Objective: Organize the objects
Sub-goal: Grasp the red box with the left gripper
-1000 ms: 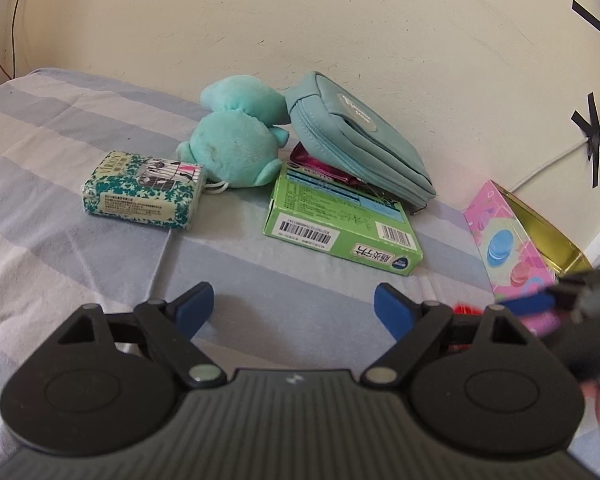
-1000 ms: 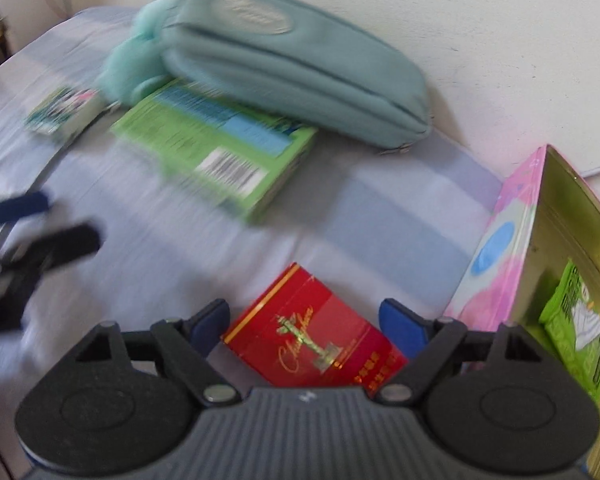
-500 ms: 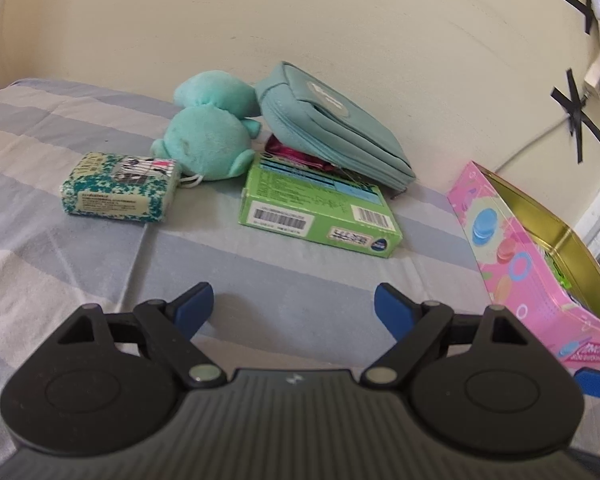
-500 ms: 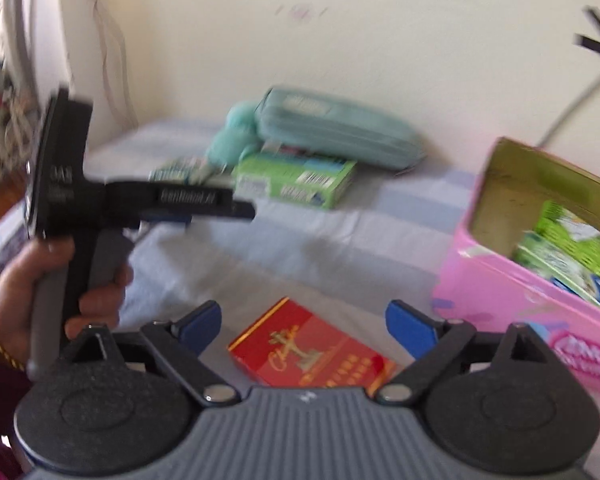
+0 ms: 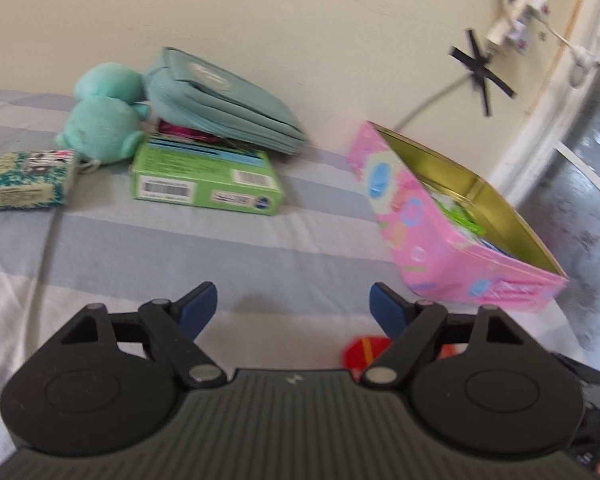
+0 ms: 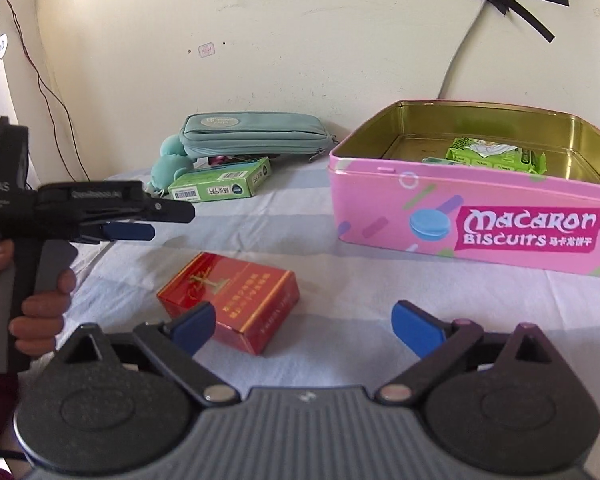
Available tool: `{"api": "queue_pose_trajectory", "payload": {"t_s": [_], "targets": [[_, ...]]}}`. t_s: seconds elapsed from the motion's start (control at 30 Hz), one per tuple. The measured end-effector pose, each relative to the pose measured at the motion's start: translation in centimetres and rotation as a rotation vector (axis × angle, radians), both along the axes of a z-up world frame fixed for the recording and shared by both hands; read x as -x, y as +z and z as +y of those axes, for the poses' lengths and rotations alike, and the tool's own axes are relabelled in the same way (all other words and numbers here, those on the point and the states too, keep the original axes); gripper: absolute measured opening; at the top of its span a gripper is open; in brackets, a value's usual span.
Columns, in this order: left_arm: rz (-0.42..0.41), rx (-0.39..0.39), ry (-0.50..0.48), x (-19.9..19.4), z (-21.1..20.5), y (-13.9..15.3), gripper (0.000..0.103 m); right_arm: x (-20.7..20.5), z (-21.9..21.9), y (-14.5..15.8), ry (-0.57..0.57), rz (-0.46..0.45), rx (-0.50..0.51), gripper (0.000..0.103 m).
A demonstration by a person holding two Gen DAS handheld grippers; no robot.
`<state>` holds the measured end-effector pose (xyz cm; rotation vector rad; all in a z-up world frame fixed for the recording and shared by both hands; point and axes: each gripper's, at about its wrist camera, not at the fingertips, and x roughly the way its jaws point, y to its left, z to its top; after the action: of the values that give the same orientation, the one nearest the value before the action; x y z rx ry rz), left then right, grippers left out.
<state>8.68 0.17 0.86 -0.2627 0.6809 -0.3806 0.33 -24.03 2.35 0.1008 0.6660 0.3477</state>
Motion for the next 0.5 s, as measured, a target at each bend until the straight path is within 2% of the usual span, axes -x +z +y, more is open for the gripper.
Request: {"api": "queue_pose_trajectory", "payload": {"t_s": [0.13, 0.27, 0.37, 0.4, 0.43, 0.5], "targets": [[-0.001, -0.025, -0.096, 1.9, -1.3, 0.3, 0.082, 0.2, 0.9, -0.4, 0.061, -0.008, -0.003, 0.098], [0.036, -0.072, -0.147, 2.0, -3.0, -0.9, 0.077, 0.0, 2.5, -0.8, 0.127, -0.02, 0.052, 0.098], [0.028, -0.064, -0.179, 1.9, -4.3, -1.7, 0.067, -0.2, 4.0, -1.4, 0.126, -0.048, 0.111, 0.087], [0.048, -0.033, -0.209, 1.7, -4.8, -1.6, 0.06, -0.2, 4.5, -1.4, 0.13, -0.067, 0.13, 0.074], [0.048, -0.039, -0.192, 1.6, -5.1, -1.2, 0.06, -0.2, 4.7, -1.3, 0.125, -0.079, 0.134, 0.069], [-0.003, -0.066, -0.186, 1.7, -6.0, 0.1, 0.06, 0.0, 4.7, -1.0, 0.096, -0.121, 0.129, 0.066]]}}
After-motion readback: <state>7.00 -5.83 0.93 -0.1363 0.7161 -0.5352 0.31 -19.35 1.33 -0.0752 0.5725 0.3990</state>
